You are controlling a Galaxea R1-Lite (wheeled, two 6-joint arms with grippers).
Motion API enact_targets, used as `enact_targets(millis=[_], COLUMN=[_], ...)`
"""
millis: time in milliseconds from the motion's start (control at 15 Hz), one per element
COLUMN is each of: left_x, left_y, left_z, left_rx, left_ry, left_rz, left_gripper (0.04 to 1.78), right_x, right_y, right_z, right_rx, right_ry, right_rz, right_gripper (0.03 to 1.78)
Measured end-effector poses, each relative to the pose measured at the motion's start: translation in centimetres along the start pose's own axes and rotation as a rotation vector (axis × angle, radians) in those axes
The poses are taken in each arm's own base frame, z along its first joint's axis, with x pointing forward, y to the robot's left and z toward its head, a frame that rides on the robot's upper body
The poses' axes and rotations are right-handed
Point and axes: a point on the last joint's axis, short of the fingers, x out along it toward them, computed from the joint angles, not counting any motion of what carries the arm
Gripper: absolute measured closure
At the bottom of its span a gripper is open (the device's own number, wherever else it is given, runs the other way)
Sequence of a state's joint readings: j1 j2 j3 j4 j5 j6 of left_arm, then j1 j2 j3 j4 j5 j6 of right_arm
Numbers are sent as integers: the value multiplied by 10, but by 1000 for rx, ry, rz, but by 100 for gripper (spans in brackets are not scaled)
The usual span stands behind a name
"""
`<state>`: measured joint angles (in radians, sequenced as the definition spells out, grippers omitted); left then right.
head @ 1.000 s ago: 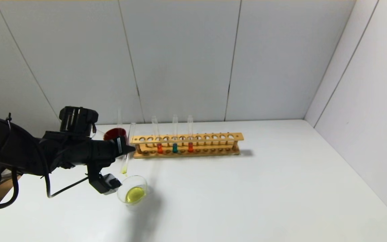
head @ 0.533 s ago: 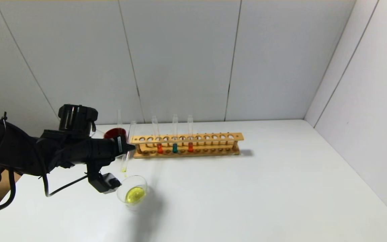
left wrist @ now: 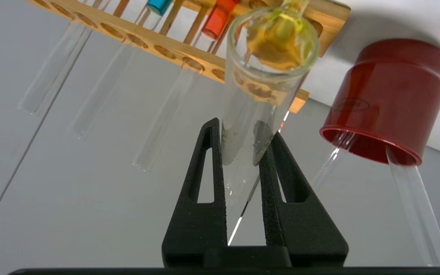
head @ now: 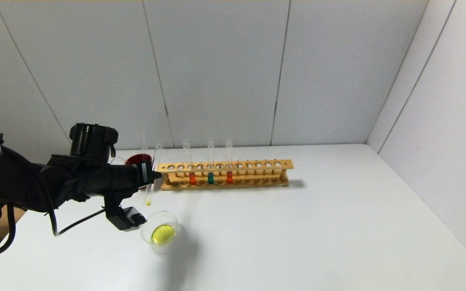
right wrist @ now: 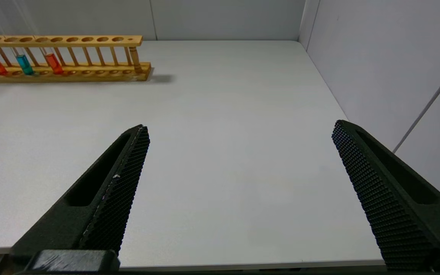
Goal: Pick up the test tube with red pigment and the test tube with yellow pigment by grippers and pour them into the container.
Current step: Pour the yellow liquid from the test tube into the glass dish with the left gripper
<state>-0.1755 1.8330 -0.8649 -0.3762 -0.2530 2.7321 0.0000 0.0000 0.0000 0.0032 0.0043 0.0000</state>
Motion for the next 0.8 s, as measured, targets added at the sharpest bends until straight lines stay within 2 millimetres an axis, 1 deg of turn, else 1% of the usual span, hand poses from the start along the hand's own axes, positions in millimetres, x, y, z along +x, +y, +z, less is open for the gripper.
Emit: enact_targets(millis=[467,800], left_x=[-5,-12], left_y=[5,13], left_z=[-3,-5], left_rx=[22,39], left_ry=[27,63], left_rz=[0,-13], left_gripper=[151,151], right_x=[0,0], right_y=[0,0], right_z=[0,0], right_rx=[0,0], right_ry=[0,0], right_rz=[0,0], right_gripper=[6,6])
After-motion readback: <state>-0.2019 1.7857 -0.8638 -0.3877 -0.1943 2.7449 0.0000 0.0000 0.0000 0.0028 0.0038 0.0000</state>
